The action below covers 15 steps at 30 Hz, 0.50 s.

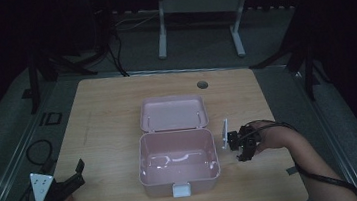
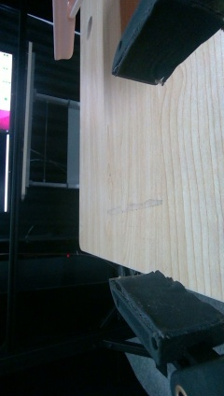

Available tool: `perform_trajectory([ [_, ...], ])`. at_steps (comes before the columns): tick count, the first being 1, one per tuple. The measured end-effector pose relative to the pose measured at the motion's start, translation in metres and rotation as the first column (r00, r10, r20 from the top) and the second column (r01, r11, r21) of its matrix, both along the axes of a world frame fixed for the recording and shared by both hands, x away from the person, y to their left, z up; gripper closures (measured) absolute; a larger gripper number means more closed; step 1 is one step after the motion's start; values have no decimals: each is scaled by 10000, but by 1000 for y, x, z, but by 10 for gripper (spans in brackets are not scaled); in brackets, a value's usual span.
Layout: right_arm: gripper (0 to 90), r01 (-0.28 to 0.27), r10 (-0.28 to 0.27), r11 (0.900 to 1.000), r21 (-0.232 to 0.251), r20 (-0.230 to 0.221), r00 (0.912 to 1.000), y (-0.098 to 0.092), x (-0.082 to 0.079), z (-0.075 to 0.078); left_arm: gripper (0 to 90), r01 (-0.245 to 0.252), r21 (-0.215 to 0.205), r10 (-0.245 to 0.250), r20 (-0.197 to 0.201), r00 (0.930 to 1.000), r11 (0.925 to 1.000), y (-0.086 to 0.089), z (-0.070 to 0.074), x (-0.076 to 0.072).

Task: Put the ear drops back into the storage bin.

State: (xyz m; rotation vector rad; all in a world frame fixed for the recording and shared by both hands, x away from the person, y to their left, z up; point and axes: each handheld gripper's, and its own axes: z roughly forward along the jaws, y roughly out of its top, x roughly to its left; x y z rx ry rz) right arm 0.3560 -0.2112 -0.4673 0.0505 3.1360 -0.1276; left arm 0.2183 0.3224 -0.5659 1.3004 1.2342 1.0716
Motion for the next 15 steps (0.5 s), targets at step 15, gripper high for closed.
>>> perform_trajectory([
  [15,595,-888,889,9943,-589,-10,9960,9,-20,5,23,-8,4,8,1,10000,10000,0,0,0],
])
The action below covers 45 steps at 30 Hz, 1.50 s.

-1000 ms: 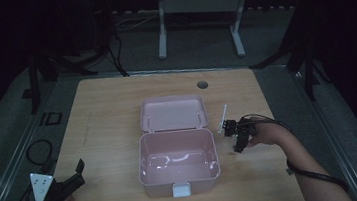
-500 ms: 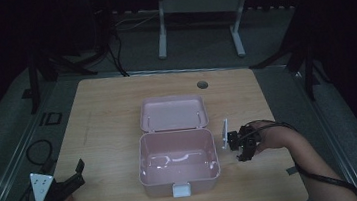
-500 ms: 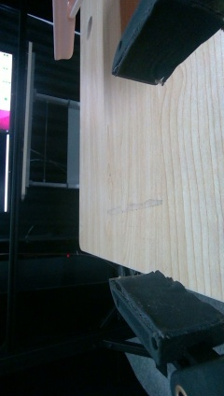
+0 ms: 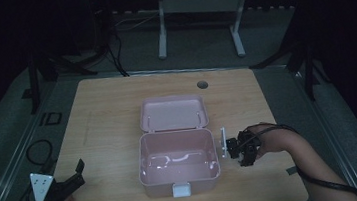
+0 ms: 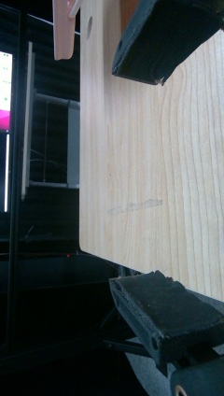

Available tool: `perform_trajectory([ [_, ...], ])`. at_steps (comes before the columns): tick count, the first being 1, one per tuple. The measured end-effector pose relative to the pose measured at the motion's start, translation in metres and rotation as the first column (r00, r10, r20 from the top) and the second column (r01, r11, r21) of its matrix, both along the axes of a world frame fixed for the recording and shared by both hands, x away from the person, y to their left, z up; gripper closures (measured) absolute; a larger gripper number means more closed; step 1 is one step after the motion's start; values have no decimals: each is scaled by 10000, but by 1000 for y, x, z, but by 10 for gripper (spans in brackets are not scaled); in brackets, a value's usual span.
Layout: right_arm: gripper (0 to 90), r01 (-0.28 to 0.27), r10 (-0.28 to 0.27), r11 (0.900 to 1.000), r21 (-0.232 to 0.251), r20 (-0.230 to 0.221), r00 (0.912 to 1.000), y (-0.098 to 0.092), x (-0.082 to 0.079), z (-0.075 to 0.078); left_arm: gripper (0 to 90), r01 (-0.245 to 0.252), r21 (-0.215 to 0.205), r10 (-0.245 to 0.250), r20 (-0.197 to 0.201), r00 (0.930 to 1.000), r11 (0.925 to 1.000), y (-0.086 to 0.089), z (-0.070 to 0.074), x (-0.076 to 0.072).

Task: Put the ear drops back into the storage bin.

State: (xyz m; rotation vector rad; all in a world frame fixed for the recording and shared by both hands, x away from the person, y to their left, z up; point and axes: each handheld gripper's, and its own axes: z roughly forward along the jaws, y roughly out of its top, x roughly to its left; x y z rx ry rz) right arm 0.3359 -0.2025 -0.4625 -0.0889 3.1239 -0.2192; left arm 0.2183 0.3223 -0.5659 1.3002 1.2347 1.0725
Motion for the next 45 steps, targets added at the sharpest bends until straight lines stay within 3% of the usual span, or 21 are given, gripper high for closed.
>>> perform_trajectory([
  [11,596,157,-150,9995,268,-266,9995,1,-5,28,23,-22,-9,22,-2,10000,10000,0,0,0],
  [27,595,138,-145,9985,532,122,9998,13,-14,86,23,-37,-13,37,2,10000,10000,0,0,0],
  [36,595,286,-299,9981,550,237,9993,23,-15,102,23,-50,-24,50,-6,10000,10000,0,0,0],
  [45,595,-46,32,9982,605,232,9997,41,-17,110,23,-40,-12,40,-7,10000,10000,0,0,0],
])
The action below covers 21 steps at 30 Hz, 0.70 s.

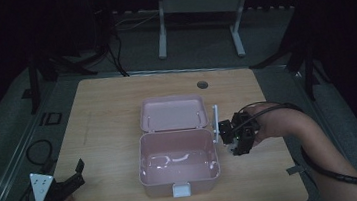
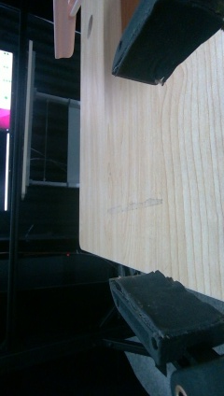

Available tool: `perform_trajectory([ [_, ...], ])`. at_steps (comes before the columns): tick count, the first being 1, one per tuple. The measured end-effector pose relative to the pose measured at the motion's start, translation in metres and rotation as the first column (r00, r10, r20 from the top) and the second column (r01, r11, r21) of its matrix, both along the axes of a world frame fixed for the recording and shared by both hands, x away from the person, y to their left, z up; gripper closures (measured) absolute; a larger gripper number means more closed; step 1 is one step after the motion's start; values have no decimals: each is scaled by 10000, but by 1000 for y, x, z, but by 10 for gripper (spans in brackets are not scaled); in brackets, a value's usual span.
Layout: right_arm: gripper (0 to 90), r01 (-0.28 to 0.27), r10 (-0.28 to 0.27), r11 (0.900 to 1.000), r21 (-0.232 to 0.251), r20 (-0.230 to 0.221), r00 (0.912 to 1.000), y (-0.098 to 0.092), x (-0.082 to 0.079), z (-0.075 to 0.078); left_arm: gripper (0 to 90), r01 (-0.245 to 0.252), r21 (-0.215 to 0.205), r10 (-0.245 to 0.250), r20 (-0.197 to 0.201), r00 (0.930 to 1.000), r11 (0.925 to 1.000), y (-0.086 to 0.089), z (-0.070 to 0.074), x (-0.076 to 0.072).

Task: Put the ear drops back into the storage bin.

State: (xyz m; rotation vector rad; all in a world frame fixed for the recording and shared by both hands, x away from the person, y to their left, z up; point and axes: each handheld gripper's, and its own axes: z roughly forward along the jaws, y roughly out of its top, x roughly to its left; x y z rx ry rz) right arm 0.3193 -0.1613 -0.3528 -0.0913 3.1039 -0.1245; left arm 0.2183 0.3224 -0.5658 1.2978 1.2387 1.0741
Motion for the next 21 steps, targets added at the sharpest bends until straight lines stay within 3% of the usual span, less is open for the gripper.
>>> perform_trajectory([
  [21,595,-1089,1092,9939,161,-208,9938,57,-3,-7,23,19,-24,-19,21,10000,10000,0,0,0],
])
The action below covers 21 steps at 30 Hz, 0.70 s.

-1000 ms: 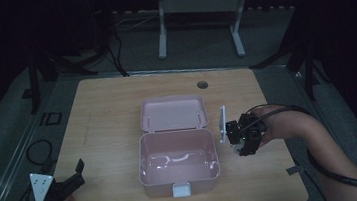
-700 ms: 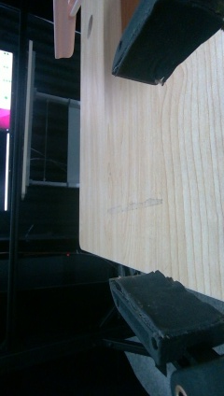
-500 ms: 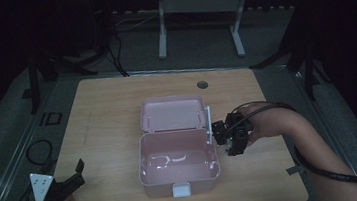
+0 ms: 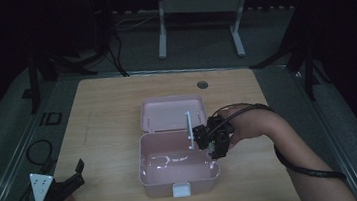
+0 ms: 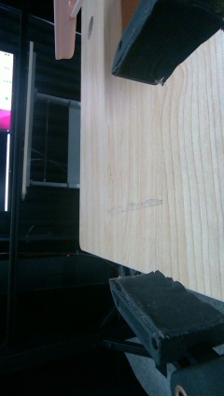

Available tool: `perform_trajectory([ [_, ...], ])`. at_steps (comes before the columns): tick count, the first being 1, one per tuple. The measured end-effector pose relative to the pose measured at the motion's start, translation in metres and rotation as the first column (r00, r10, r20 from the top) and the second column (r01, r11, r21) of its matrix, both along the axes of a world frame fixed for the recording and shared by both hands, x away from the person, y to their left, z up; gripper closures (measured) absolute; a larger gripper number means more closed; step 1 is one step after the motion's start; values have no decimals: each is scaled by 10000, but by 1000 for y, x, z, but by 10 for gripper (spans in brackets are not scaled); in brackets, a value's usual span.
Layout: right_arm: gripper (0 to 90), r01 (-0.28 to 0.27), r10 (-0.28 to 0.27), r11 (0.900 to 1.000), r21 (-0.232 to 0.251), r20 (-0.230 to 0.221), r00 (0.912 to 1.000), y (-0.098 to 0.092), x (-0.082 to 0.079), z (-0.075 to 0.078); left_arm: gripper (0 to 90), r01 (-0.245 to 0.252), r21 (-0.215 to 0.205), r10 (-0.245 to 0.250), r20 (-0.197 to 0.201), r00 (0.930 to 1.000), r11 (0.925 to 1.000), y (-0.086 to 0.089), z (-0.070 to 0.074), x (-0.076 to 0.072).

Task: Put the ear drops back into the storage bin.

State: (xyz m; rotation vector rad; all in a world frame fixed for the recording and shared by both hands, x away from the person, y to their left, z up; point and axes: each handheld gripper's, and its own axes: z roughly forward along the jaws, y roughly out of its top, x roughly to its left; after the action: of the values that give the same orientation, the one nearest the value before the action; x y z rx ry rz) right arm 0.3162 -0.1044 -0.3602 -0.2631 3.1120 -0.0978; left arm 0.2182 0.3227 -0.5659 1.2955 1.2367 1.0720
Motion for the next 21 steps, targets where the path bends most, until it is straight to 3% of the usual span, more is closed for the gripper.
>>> perform_trajectory([
  [8,595,-350,350,9994,26,-105,9993,16,-2,-8,23,5,-8,-5,-8,10000,10000,0,0,0],
  [21,595,-949,934,9945,-439,-344,9950,28,-1,-50,23,33,-7,-33,-7,10000,10000,0,0,0],
])
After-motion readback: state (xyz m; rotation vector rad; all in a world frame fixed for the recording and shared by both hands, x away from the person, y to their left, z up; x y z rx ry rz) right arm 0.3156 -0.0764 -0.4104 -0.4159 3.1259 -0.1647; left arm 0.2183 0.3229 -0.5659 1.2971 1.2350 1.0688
